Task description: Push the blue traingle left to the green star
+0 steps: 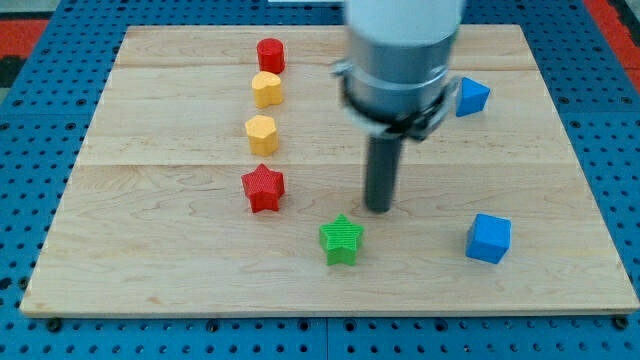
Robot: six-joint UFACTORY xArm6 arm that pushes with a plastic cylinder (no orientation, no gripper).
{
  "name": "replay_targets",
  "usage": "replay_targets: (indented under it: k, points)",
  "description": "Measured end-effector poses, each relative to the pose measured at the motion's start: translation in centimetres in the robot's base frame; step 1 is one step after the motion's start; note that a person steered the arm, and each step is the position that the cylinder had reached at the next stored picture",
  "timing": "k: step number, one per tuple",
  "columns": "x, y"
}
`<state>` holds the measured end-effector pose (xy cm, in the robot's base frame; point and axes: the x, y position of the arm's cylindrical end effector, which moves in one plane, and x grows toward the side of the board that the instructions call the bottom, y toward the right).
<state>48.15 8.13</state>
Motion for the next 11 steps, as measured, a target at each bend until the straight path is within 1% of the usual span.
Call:
replay_targets:
  k: [1,2,3,4,5,6,7,8,9,10,11]
  points:
    - [-6.9,10.1]
    - [-11.4,16.7]
    - [-14.0,16.6]
    - [-14.9,13.7]
    - [-13.2,7.1]
    - [-11.0,2.0]
    - [-10.6,6.6]
    - [-8.1,1.5]
    - [-8.0,-4.3]
    - [-8.0,-7.7]
    - [-4.9,-7.3]
